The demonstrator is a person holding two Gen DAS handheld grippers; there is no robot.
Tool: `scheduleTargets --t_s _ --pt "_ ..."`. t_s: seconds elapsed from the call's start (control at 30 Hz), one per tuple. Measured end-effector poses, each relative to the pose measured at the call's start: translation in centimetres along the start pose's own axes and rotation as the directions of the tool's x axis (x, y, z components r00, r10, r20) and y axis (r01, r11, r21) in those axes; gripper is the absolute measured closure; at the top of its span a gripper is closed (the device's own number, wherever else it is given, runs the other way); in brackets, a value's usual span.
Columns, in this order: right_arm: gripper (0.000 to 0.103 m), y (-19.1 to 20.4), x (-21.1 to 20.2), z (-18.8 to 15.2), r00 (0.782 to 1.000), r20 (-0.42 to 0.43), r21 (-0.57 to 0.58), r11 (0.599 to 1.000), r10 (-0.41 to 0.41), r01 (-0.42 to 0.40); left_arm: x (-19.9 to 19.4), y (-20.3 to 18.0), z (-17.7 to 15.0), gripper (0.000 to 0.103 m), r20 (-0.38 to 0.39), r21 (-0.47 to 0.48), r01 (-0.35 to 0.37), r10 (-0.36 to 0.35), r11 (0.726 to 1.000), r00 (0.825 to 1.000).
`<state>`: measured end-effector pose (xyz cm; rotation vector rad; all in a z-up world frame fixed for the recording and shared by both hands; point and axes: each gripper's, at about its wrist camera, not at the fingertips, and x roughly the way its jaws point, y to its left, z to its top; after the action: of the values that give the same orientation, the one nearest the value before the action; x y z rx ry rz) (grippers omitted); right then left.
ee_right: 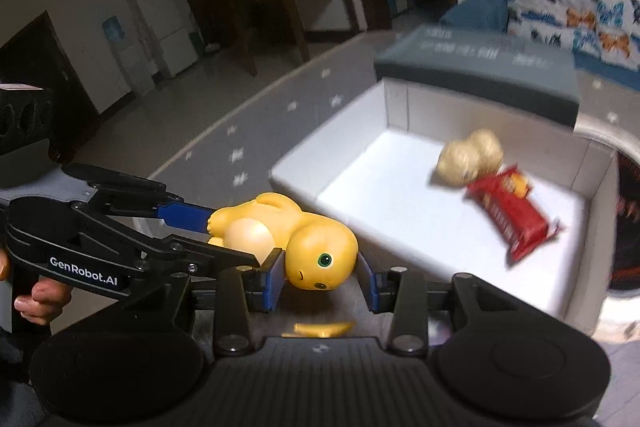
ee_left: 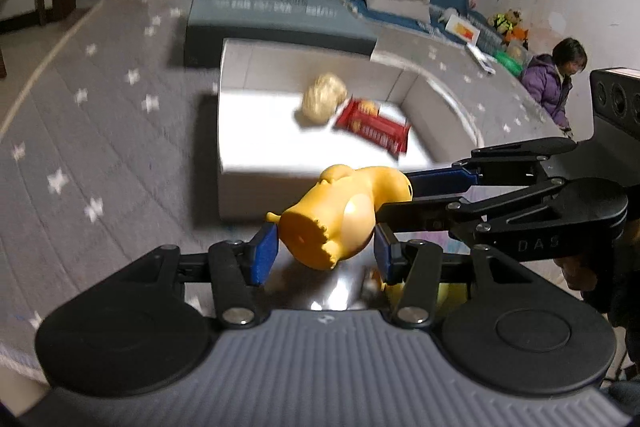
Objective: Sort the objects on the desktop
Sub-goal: 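Lower the yellow duck into the white box and open the left tool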
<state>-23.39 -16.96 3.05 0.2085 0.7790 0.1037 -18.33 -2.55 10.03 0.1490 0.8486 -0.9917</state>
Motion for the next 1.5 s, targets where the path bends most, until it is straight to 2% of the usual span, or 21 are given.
scheduleTargets --t_s 0.23,0.4,0.6,0.8,0.97,1.13,1.4,1.5 --pt "0.064 -2.5 -0.7 3.3 0.993 0.090 0.028 0.997 -0.080 0.078 2.5 -0.8 5.0 0.051 0.064 0.042 -0.002 -0.001 0.999 0.998" --pt "0.064 -6.5 0.9 4.3 0.992 0.076 0.101 0.991 -0.097 0.089 6.6 -0.7 7.2 0.051 0.015 0.050 0.010 -0.011 0.999 1.000" --pt "0.064 -9.5 3.9 4.0 0.996 0.002 0.158 0.984 -0.088 0.087 10.9 0.5 7.6 0.051 -0.079 0.015 0.023 -0.021 1.000 0.997" --pt "0.064 -11.0 5.6 3.4 0.995 -0.072 0.200 0.976 -0.073 0.086 13.1 1.7 7.3 0.052 -0.133 -0.020 0.037 -0.039 0.999 0.990" --pt "0.064 -11.3 6.2 3.0 0.992 -0.102 0.216 0.972 -0.070 0.091 13.6 1.8 7.0 0.052 -0.146 -0.014 0.034 -0.036 0.999 0.989" --pt "0.062 -10.9 5.6 3.0 0.992 -0.081 0.194 0.975 -0.098 0.112 12.9 1.5 6.9 0.051 -0.128 0.001 0.022 -0.021 1.000 0.992" --pt "0.034 -8.5 1.9 2.3 0.984 -0.017 0.086 0.980 -0.177 0.178 9.5 0.8 6.3 0.051 -0.066 0.026 0.013 -0.011 1.000 0.998" --pt "0.023 -7.5 0.4 1.7 0.982 0.016 0.051 0.981 -0.188 0.187 7.9 0.4 5.7 0.046 -0.044 0.035 0.014 -0.012 0.999 0.999"
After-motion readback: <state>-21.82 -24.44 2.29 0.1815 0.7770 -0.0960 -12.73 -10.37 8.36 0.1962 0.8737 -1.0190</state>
